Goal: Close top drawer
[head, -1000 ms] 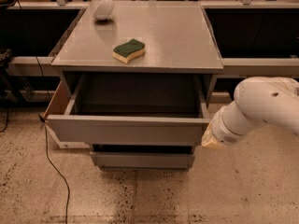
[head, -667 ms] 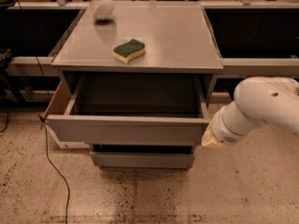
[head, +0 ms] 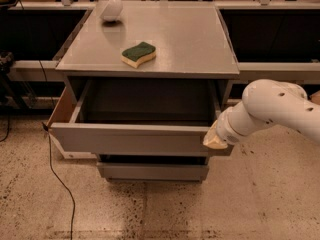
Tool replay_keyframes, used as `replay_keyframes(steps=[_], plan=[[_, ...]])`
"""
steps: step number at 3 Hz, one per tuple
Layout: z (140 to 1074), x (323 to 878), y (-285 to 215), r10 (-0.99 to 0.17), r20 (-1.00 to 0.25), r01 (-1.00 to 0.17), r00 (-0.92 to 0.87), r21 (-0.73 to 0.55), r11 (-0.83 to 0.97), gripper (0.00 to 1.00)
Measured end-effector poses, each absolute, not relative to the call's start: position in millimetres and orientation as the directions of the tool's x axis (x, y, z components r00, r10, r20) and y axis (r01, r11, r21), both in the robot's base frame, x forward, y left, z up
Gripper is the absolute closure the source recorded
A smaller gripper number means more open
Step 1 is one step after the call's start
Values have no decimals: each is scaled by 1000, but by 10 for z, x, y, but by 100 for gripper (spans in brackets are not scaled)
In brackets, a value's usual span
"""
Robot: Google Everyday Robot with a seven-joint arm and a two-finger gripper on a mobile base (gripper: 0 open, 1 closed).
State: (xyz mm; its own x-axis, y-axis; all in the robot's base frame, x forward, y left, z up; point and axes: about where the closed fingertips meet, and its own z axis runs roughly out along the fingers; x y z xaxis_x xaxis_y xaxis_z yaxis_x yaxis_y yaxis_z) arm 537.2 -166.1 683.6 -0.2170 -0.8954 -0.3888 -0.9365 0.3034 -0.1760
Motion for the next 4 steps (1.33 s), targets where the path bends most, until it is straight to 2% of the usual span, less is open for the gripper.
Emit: replay_keyframes(steps=[4], plan=[[6806, 6126, -1458, -865, -465, -896, -190, -279, 346, 100]])
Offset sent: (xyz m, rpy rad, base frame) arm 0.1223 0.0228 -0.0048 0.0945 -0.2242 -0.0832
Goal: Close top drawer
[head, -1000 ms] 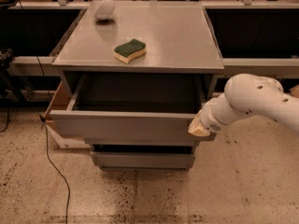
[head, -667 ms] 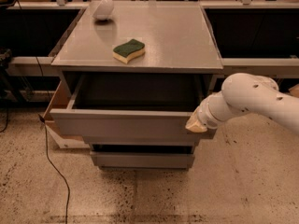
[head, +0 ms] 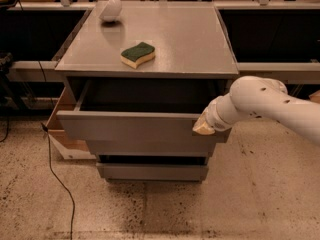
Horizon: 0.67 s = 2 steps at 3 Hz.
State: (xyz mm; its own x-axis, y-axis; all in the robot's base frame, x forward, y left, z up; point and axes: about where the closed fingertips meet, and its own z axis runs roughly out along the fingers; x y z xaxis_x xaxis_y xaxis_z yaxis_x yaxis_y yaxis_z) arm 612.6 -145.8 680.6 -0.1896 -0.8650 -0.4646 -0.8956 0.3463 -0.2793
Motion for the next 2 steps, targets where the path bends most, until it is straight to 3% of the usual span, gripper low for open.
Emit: replay_keyframes(steps=[2], plan=[[6842, 6366, -1406, -860, -479, -874, -177, -325, 361, 100]])
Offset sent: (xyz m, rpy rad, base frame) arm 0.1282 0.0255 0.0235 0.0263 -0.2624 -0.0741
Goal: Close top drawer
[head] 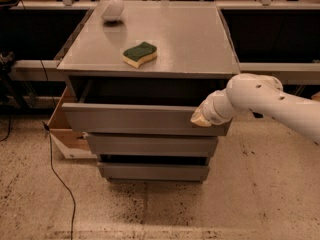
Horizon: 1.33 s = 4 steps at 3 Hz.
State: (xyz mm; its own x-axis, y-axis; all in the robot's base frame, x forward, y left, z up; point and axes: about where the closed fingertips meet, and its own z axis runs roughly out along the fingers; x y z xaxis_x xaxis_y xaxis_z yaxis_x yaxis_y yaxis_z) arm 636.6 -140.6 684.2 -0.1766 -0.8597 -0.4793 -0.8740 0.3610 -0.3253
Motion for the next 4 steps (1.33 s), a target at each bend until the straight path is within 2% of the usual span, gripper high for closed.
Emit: replay_keyframes(steps=[1, 3, 4], plan=[[6842, 6366, -1406, -860, -479, -874, -177, -325, 361, 100], [6909, 6888, -1347, -836, -522, -821, -168, -396, 412, 100], [6910, 6890, -1347, -836, -522, -821, -168, -396, 412, 100]])
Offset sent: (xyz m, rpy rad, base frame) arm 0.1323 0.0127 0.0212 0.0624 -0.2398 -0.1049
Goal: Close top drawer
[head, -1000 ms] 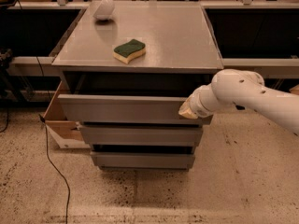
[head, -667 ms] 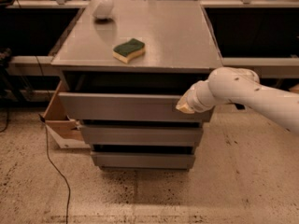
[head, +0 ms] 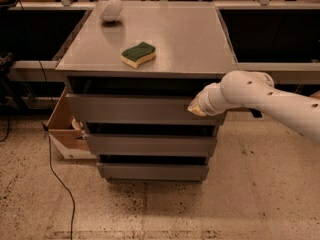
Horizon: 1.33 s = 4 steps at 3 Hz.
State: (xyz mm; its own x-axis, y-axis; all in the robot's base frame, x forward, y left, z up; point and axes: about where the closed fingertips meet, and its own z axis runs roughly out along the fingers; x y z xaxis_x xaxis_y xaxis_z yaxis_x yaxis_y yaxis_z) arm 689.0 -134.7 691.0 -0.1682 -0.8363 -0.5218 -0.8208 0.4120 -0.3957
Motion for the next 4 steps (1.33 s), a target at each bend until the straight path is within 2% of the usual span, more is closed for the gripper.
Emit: replay_keyframes(steps=[1, 2, 3, 4], plan=[[6933, 7001, -1342, -827, -536, -811, -170, -400, 426, 81], [6871, 6927, -1381, -819, -545, -839, -178, -351, 416, 58], [6751, 6532, -1564, -800, -561, -890, -213, -226, 396, 34], [6713, 6109, -1819, -782, -563, -905, -265, -134, 403, 24]])
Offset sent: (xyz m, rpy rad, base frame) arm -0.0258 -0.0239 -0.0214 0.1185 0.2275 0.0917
